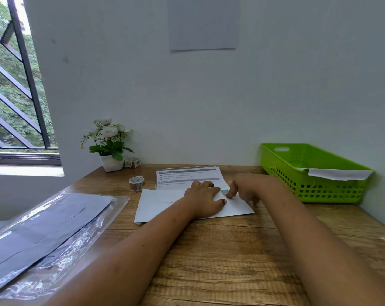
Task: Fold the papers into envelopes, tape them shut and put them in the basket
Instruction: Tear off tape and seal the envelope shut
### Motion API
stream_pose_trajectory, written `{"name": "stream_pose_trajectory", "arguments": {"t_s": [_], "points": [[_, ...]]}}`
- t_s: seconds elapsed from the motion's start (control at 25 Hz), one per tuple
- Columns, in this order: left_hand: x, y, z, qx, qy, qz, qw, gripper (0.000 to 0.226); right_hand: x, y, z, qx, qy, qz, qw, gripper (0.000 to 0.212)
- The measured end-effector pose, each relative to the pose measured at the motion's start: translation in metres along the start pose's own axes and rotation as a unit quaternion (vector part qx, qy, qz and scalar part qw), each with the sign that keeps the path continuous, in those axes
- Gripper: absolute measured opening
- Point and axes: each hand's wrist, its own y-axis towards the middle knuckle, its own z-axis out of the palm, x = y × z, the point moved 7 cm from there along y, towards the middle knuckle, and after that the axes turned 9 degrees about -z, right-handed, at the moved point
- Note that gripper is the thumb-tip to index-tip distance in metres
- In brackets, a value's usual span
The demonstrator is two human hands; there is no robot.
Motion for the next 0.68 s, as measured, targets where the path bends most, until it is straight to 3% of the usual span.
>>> {"name": "stream_pose_trajectory", "arguments": {"t_s": [0.24,0.44,0.68], "points": [[-0.002,-0.001,0.002,-0.014,-0.001,0.013,1.0,0.052,-0.002,0.002,0.004,-0.006,-0.027,0.021,0.999,0.041],[-0.003,-0.002,0.002,-0.008,0.015,0.011,1.0,0.054,-0.011,0.004,0.016,0.02,-0.132,0.03,0.991,0.06],[-0.004,-0.001,0.004,0.001,0.023,0.011,1.0,0.056,-0.014,0.014,0.017,0.012,-0.094,0.073,0.993,0.044]]}}
